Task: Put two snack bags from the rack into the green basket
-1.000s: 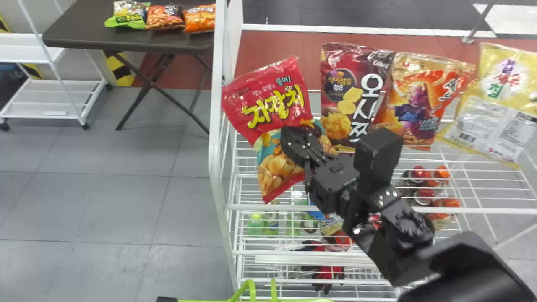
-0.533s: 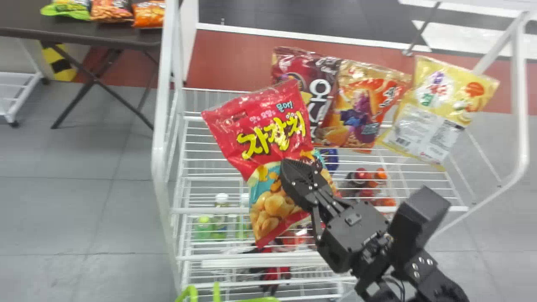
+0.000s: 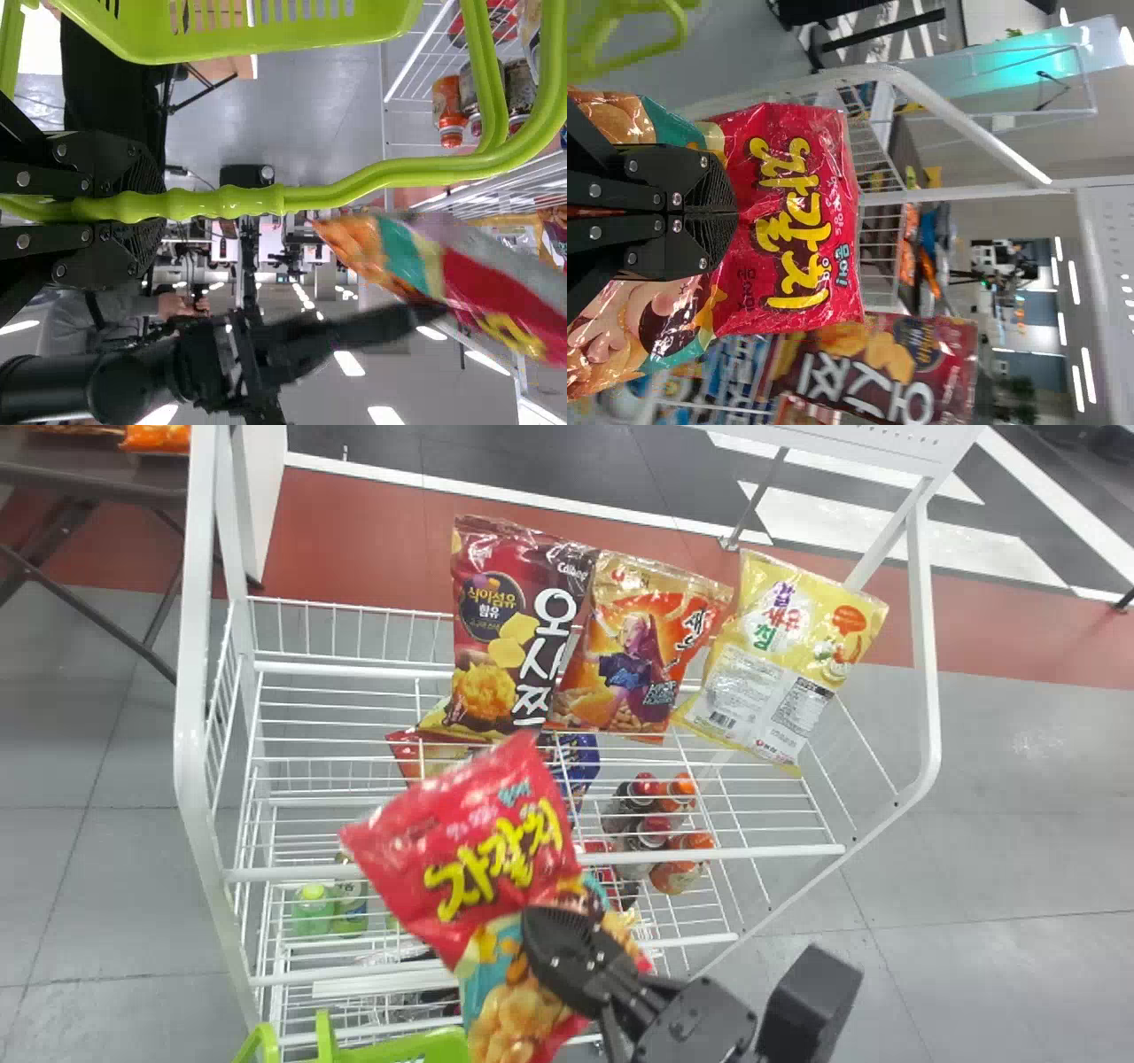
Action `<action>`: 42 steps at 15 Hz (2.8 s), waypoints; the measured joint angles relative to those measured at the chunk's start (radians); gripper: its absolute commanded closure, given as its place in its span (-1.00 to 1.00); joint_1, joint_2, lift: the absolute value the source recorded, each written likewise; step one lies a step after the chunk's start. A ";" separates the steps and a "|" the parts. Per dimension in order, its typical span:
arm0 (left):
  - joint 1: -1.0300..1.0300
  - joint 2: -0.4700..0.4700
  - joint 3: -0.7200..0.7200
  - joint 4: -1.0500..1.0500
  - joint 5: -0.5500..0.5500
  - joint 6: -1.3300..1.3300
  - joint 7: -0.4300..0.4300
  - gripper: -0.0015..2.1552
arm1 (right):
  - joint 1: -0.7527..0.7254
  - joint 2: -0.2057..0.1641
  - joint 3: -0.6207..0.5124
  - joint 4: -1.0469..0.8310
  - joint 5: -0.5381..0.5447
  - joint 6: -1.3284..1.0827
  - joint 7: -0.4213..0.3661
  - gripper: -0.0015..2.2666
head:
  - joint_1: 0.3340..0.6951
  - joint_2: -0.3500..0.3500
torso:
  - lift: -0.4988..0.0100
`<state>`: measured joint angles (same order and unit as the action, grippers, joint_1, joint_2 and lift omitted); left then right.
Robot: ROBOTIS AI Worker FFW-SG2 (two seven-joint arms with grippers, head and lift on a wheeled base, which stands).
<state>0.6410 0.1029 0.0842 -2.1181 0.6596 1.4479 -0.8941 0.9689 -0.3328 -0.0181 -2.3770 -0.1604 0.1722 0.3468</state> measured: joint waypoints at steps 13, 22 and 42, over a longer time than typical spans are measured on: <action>-0.017 0.000 0.017 -0.009 0.010 0.007 0.007 0.98 | -0.052 -0.059 0.296 0.242 0.108 0.111 0.013 0.98 | 1.00 -0.60 | 0.93; -0.004 0.001 0.014 -0.020 0.009 0.009 0.001 0.98 | -0.227 -0.015 0.416 0.446 0.083 0.232 0.014 0.47 | 1.00 -0.18 | 0.93; -0.006 0.000 -0.008 -0.020 -0.002 0.006 0.014 0.98 | -0.246 0.134 -0.124 0.279 -0.128 -0.364 -0.032 -0.95 | 1.00 -1.00 | 0.93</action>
<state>0.6350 0.1028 0.0764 -2.1379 0.6579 1.4535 -0.8802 0.7229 -0.1987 -0.1425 -2.0980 -0.2882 -0.1913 0.3149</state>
